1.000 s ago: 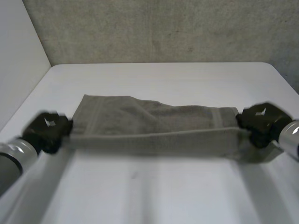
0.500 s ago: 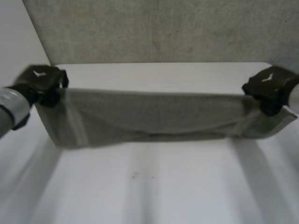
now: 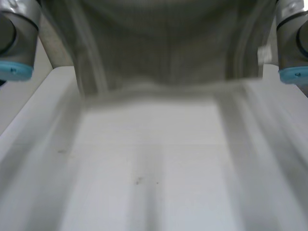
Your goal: Fold the towel.
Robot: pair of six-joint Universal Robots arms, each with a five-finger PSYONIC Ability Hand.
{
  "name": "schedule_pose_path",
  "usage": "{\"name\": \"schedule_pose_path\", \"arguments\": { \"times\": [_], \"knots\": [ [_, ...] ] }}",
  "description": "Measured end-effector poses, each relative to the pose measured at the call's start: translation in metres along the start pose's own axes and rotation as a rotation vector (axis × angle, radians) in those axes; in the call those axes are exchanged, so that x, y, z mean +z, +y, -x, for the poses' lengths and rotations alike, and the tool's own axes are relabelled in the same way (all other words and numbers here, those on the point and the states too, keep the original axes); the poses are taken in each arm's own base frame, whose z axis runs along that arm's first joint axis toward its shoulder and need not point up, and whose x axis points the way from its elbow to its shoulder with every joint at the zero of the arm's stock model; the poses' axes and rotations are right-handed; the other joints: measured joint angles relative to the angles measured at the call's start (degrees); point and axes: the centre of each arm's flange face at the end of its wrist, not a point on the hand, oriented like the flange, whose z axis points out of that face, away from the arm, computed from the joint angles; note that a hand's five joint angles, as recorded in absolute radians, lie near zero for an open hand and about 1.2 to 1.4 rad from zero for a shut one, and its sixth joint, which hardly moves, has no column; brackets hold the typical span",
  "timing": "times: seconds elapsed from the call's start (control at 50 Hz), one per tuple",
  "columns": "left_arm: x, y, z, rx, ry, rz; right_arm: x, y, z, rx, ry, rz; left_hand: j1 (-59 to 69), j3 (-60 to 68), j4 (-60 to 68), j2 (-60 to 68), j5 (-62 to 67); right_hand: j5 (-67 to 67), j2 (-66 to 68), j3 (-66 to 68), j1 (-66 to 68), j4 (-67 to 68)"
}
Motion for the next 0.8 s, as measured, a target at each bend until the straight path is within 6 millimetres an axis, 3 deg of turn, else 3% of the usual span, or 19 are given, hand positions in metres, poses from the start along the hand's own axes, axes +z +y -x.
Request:
{"name": "schedule_pose_path", "arguments": {
  "times": [0.04, 0.08, 0.16, 0.2, 0.24, 0.26, 0.3, 0.32, 0.4, 0.44, 0.52, 0.56, 0.58, 0.66, 0.72, 0.78, 0.8],
  "knots": [
    [0.005, -0.023, 0.012, -0.063, -0.069, -0.100, 0.001, -0.020, -0.019, 0.025, 0.088, -0.100, 0.21, 0.00, 0.00, 0.00, 0.27, 0.01, 0.01, 0.00, 0.00, 0.00],
    [0.005, -0.028, 0.016, -0.087, -0.086, -0.123, -0.001, -0.023, -0.021, 0.034, 0.094, -0.116, 0.20, 0.00, 0.00, 0.00, 0.27, 0.05, 0.00, 0.00, 0.00, 0.00],
    [-0.006, -0.014, 0.011, -0.143, -0.082, -0.084, -0.017, -0.015, -0.009, 0.061, 0.023, -0.086, 0.20, 0.00, 0.00, 0.00, 0.27, 0.09, 0.00, 0.00, 0.00, 0.00],
    [-0.023, 0.013, 0.000, -0.165, -0.051, 0.007, -0.035, 0.000, 0.008, 0.081, -0.070, -0.024, 0.20, 0.00, 0.00, 0.00, 0.27, 0.10, 0.00, 0.00, 0.00, 0.00],
    [-0.030, 0.023, -0.005, -0.170, -0.038, 0.043, -0.039, 0.003, 0.012, 0.085, -0.092, -0.010, 0.20, 0.00, 0.00, 0.00, 0.27, 0.10, 0.00, 0.00, 0.00, 0.00],
    [-0.045, 0.043, -0.015, -0.176, -0.011, 0.111, -0.048, 0.011, 0.021, 0.092, -0.138, 0.022, 0.20, 0.01, 0.00, 0.00, 0.27, 0.10, 0.00, 0.00, 0.00, 0.04],
    [-0.050, 0.050, -0.019, -0.178, -0.001, 0.135, -0.057, 0.018, 0.030, 0.099, -0.182, 0.050, 0.20, 0.01, 0.00, 0.00, 0.27, 0.10, 0.00, 0.00, 0.00, 0.09],
    [-0.073, 0.078, -0.034, -0.184, 0.043, 0.225, -0.073, 0.031, 0.046, 0.108, -0.258, 0.098, 0.20, 0.02, 0.00, 0.01, 0.27, 0.10, 0.00, 0.00, 0.00, 0.09],
    [-0.113, 0.122, -0.059, -0.193, 0.122, 0.355, -0.111, 0.058, 0.083, 0.128, -0.419, 0.187, 0.20, 0.03, 0.01, 0.01, 0.27, 0.10, 0.01, 0.00, 0.00, 0.11],
    [-0.122, 0.130, -0.064, -0.195, 0.138, 0.379, -0.118, 0.063, 0.090, 0.132, -0.449, 0.203, 0.20, 0.03, 0.00, 0.01, 0.27, 0.10, 0.01, 0.00, 0.00, 0.11],
    [-0.161, 0.160, -0.081, -0.201, 0.204, 0.492, -0.161, 0.089, 0.124, 0.149, -0.601, 0.301, 0.20, 0.03, 0.00, 0.02, 0.27, 0.10, 0.01, 0.00, 0.00, 0.11],
    [-0.167, 0.164, -0.083, -0.200, 0.213, 0.511, -0.167, 0.091, 0.128, 0.150, -0.620, 0.315, 0.20, 0.03, 0.00, 0.02, 0.27, 0.10, 0.01, 0.00, 0.00, 0.11],
    [-0.181, 0.168, -0.084, -0.186, 0.231, 0.559, -0.180, 0.096, 0.133, 0.148, -0.666, 0.353, 0.20, 0.03, 0.00, 0.02, 0.27, 0.10, 0.00, 0.00, 0.00, 0.11],
    [-0.202, 0.162, -0.077, -0.121, 0.268, 0.641, -0.193, 0.093, 0.130, 0.135, -0.731, 0.406, 0.20, 0.03, 0.00, 0.02, 0.27, 0.11, 0.00, 0.00, 0.00, 0.11],
    [-0.225, 0.146, -0.064, -0.005, 0.337, 0.742, -0.204, 0.078, 0.111, 0.113, -0.811, 0.474, 0.20, 0.03, 0.00, 0.02, 0.27, 0.11, 0.00, 0.00, 0.00, 0.11],
    [-0.235, 0.137, -0.057, 0.048, 0.372, 0.785, -0.208, 0.072, 0.100, 0.104, -0.845, 0.509, 0.20, 0.03, 0.01, 0.02, 0.27, 0.11, 0.00, 0.00, 0.00, 0.11],
    [-0.249, 0.118, -0.041, 0.135, 0.427, 0.854, -0.216, 0.063, 0.079, 0.089, -0.909, 0.581, 0.20, 0.03, 0.01, 0.02, 0.27, 0.11, 0.01, 0.00, 0.00, 0.11]
  ]
}}
